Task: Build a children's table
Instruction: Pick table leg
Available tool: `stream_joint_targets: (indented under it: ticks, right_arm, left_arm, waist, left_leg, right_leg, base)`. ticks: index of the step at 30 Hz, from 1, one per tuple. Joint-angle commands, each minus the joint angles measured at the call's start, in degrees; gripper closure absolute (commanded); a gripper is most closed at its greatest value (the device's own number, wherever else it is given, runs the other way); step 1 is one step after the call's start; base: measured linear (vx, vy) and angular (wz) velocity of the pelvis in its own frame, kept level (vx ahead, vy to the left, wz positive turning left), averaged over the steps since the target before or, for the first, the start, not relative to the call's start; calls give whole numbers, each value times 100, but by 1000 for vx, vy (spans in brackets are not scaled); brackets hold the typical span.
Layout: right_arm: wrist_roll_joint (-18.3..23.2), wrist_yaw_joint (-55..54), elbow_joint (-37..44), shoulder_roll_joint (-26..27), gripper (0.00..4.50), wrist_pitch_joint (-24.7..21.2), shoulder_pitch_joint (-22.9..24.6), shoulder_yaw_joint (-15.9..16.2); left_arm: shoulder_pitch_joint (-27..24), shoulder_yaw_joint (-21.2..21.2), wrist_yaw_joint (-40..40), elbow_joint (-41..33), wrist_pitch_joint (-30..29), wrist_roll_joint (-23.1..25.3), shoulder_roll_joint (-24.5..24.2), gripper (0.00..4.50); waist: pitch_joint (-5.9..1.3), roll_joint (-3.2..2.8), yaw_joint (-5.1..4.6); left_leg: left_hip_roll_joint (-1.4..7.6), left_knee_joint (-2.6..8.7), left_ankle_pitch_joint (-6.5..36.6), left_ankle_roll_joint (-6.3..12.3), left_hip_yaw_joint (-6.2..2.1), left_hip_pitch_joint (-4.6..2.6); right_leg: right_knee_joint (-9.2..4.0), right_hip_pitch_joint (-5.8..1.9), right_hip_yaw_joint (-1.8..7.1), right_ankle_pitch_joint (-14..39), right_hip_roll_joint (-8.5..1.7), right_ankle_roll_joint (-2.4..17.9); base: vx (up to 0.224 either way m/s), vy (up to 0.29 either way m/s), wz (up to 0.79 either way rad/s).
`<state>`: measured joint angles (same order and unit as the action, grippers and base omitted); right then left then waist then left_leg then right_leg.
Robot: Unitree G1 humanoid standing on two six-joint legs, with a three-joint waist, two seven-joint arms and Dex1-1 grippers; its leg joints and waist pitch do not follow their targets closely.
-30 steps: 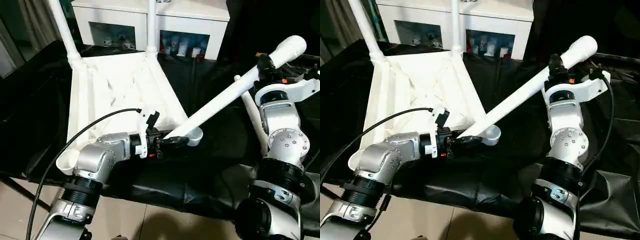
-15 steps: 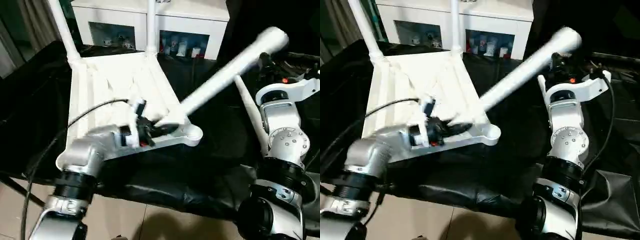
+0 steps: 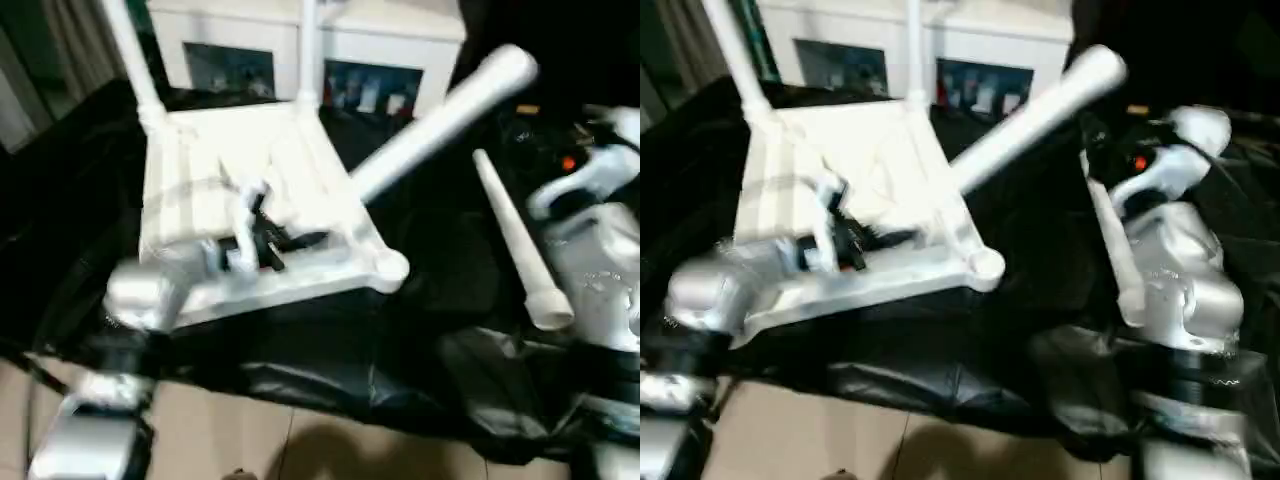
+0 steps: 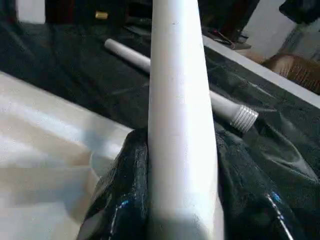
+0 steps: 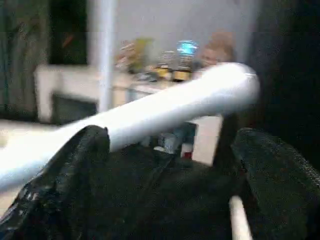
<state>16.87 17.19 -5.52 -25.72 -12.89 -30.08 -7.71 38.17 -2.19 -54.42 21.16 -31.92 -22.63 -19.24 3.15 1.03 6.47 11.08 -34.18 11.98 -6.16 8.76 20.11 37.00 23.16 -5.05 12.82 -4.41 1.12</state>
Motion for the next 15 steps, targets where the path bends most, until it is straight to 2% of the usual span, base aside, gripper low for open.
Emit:
stream_joint_targets:
  ticks: [1, 2, 5, 6, 7, 8, 9, 10, 11, 15]
  right_arm:
    - [-668, 304, -231, -356, 2, 472, -68, 395]
    - [-668, 304, -231, -356, 0, 472, -68, 395]
    - [-1755, 270, -593, -894, 0, 1182, -254, 1085]
    - [-1755, 270, -593, -894, 0, 1182, -254, 1085]
    - [-2376, 97, -798, -1154, 0, 1457, -379, 1448]
    - [-2970, -75, -1049, -1390, 0, 1661, -537, 1782]
    - [-2970, -75, -1049, -1390, 0, 1661, -537, 1782]
    - [-3385, -242, -1223, -1560, 0, 1815, -647, 1978]
    - [-3631, -301, -1381, -1660, 0, 1998, -752, 2064]
    - [-3973, -365, -1760, -1778, 0, 2307, -957, 2215]
  left_arm:
    - [145, 9, -87, 43, 124, 101, -149, 310]
    - [145, 9, -87, 43, 124, 101, -149, 311]
    - [158, -129, -316, -67, -1, 135, -314, 311]
    - [158, -129, -316, -67, -1, 135, -314, 311]
    - [142, -234, -440, -144, -38, 171, -397, 311]
    - [139, -327, -562, -187, -62, 199, -481, 311]
    - [139, -327, -562, -187, -62, 199, -481, 311]
    - [134, -393, -642, -228, -99, 214, -540, 311]
    - [145, -428, -706, -235, -103, 229, -588, 311]
    - [145, -490, -951, -304, -161, 162, -693, 311]
  waist:
    - [-415, 118, 56]
    - [-408, 108, 51]
    - [-408, 100, 39]
    - [-408, 98, 42]
    - [-409, 78, 48]
    - [-409, 85, 37]
    - [-403, 98, 30]
    - [-399, 101, 39]
    - [-414, 126, 35]
    - [-411, 132, 19]
  left_leg:
    - [63, 299, -272, 302, 42, 94]
    - [63, 295, -284, 328, 46, 88]
    - [75, 285, -381, 362, 35, 78]
    - [76, 274, -410, 379, 40, 69]
    - [80, 272, -418, 393, 36, 66]
    - [73, 266, -456, 394, 38, 67]
    - [65, 265, -454, 386, 40, 69]
    - [69, 261, -433, 406, 43, 75]
    - [75, 258, -477, 399, 33, 65]
    - [78, 235, -502, 567, 42, 64]
  right_leg:
    - [-360, -502, 327, -414, -331, 848]
    - [-360, -494, 336, -412, -325, 892]
    - [-335, -473, 325, -534, -312, 1025]
    - [-321, -464, 329, -616, -314, 1090]
    - [-313, -464, 337, -663, -323, 1118]
    - [-311, -462, 325, -715, -305, 1179]
    - [-310, -465, 325, -699, -304, 1215]
    - [-307, -476, 341, -712, -319, 1214]
    - [-284, -466, 325, -715, -319, 1245]
    - [-256, -470, 342, -968, -312, 1344]
  base:
    - [0, 0, 0]
    - [0, 0, 0]
    - [0, 0, 0]
    - [0, 0, 0]
    - [0, 0, 0]
    - [0, 0, 0]
    - [0, 0, 0]
    - [0, 0, 0]
    - [0, 0, 0]
    - [0, 0, 0]
